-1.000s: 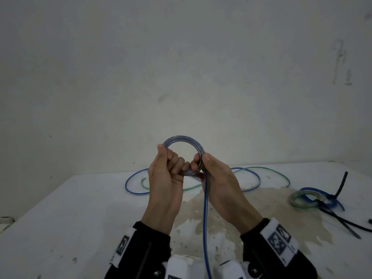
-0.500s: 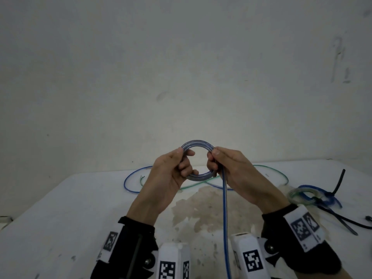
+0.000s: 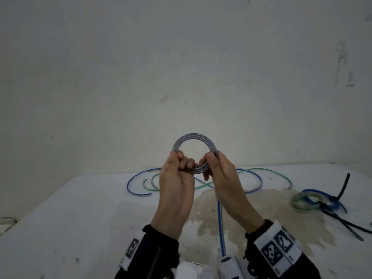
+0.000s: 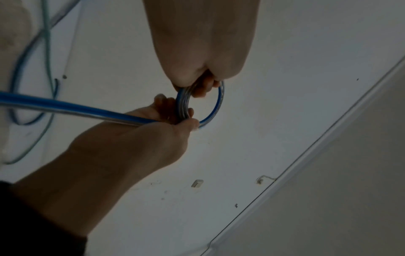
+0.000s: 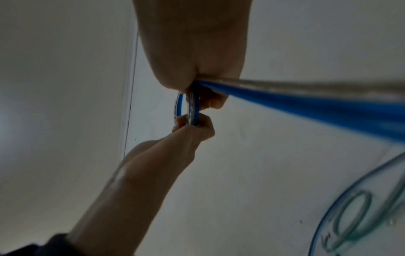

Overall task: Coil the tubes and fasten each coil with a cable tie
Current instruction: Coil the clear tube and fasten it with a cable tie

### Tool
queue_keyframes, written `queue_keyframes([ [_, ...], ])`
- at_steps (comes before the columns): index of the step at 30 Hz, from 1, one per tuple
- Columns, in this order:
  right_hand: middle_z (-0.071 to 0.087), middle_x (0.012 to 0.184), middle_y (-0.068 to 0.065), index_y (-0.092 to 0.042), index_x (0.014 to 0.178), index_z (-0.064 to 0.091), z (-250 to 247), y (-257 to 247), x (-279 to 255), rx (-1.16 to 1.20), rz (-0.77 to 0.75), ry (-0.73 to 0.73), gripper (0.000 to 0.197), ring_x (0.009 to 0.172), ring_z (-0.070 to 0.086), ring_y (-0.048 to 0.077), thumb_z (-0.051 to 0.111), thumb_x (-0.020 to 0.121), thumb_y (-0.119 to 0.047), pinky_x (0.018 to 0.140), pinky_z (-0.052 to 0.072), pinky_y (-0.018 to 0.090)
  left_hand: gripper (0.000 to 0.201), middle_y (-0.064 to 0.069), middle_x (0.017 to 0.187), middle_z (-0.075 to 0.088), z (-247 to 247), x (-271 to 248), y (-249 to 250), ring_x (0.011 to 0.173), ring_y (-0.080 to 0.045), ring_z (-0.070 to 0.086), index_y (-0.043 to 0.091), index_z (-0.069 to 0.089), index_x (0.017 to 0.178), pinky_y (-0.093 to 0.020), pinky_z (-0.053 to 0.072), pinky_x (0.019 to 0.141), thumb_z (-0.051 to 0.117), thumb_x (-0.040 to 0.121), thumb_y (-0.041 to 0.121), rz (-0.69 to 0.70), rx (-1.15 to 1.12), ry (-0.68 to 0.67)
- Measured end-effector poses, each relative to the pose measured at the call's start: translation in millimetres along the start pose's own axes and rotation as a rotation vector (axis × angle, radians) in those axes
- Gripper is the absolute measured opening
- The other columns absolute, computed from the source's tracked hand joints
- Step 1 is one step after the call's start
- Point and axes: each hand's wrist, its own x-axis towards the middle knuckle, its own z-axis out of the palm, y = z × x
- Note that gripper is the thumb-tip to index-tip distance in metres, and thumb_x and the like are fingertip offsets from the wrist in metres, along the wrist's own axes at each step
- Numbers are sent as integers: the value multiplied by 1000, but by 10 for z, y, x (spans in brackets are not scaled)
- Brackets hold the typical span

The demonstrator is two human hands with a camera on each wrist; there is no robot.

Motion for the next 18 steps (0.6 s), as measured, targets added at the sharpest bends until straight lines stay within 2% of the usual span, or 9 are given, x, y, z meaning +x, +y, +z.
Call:
queue_keyframes([
  [3, 44, 68, 17, -4, 78, 50, -136, -1, 82, -94, -57, 35, 35, 58, 39, 17, 35, 100, -26, 57, 35, 28, 30, -1, 63, 54, -10, -2, -14, 71, -16, 55, 9, 49, 76, -26, 48, 76, 31, 99, 17, -31, 136, -118],
  [5, 46, 66, 9, -3, 78, 50, -252, 13, 140, -201, -110, 3, 39, 57, 39, 11, 32, 95, -33, 57, 34, 25, 29, -6, 72, 62, -42, 37, 66, 77, -19, 61, 6, 55, 82, -30, 49, 81, 33, 97, 16, -30, 299, -189],
  [7, 45, 67, -1, -10, 77, 48, -334, 17, 164, -345, -158, -85, 34, 58, 41, 6, 29, 93, -34, 57, 33, 17, 21, -8, 85, 66, -131, 101, 191, 83, -19, 65, 7, 58, 95, -30, 48, 84, 41, 95, 19, 92, 524, -209],
  [9, 42, 72, -5, -22, 75, 41, -354, 23, 152, -468, -173, -182, 25, 64, 43, -2, 28, 95, -31, 61, 34, 10, 24, -3, 98, 66, -231, 155, 312, 93, -14, 63, 18, 55, 108, -24, 46, 88, 45, 90, 30, 261, 835, -247],
  [10, 40, 74, -5, -24, 75, 39, -340, 33, 139, -504, -173, -230, 25, 65, 42, -3, 29, 98, -27, 63, 33, 9, 26, 0, 99, 65, -254, 164, 346, 93, -12, 62, 21, 54, 109, -21, 45, 87, 44, 89, 34, 312, 975, -301],
  [11, 39, 76, -4, -22, 76, 39, -320, 45, 125, -531, -168, -280, 25, 66, 40, -1, 30, 100, -24, 64, 33, 10, 26, 0, 94, 64, -260, 156, 361, 90, -11, 60, 20, 55, 106, -19, 45, 83, 42, 90, 36, 334, 1089, -365],
  [13, 37, 77, -3, -17, 80, 39, -280, 54, 94, -572, -140, -374, 24, 66, 38, 3, 29, 100, -24, 64, 33, 13, 23, 2, 75, 59, -245, 131, 330, 72, -10, 55, 16, 57, 88, -21, 43, 70, 41, 93, 32, 336, 1240, -472],
  [15, 38, 74, -6, -17, 79, 40, -263, 41, 80, -562, -108, -426, 25, 66, 39, 1, 29, 100, -25, 62, 32, 13, 28, 6, 60, 46, -232, 127, 279, 57, -8, 41, 20, 50, 70, -24, 36, 60, 43, 97, 24, 316, 1312, -483],
  [18, 47, 65, -11, -20, 73, 44, -233, 8, 87, -401, -85, -382, 27, 61, 41, 3, 38, 99, -21, 59, 32, 16, 33, 9, 56, 39, -232, 137, 242, 54, -5, 34, 17, 44, 65, -21, 30, 56, 43, 97, 17, 317, 1243, -426],
])
